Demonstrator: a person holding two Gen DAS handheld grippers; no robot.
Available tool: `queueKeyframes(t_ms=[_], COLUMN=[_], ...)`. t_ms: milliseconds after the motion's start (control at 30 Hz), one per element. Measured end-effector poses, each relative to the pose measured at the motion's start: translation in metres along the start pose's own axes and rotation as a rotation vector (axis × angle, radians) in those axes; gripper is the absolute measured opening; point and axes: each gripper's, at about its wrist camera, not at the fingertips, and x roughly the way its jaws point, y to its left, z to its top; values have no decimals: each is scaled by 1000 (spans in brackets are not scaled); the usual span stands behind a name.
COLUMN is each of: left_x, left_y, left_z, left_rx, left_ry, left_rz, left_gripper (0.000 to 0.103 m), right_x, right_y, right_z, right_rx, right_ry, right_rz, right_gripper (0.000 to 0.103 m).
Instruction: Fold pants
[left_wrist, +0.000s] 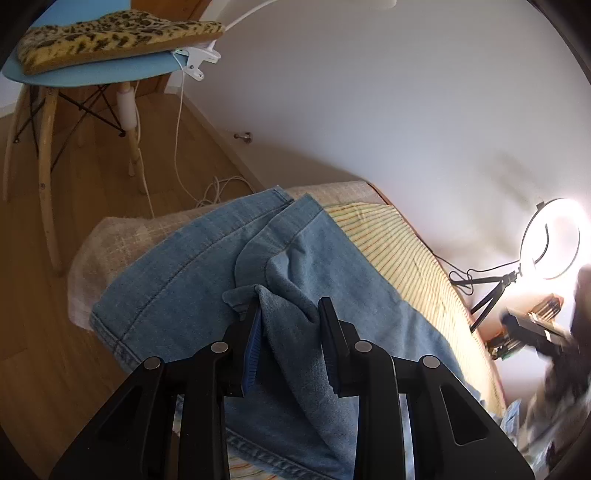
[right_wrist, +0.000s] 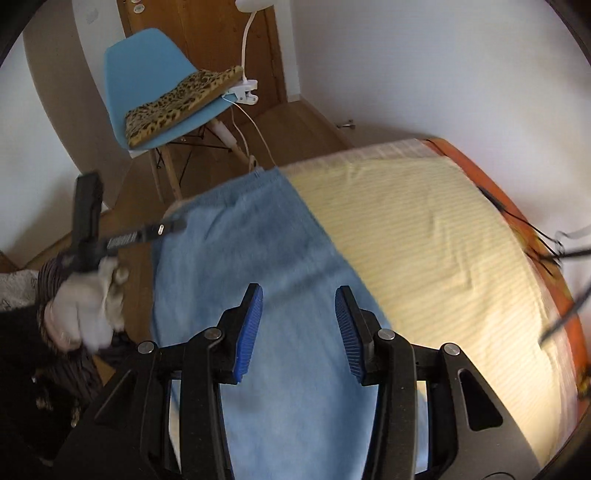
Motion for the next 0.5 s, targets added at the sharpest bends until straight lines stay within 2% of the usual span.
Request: queueKeyframes(t_ms=[267, 367, 500], left_x=[-6, -14, -13], left_y=[11, 12, 15], left_z=[-4, -7, -8], left_rx=[-28, -8, -13], left_ry=[-23, -49, -30], left_rz=[-6, -6, -37], left_gripper=[28, 28, 28], right_x=[123, 158, 202], right_y=[-1, 2, 7], right_z=[86, 103, 120], right_rx=[-21, -33, -34], right_ry=[47, 72, 110], right_rz=[96, 107, 148], right_gripper=[43, 43, 43])
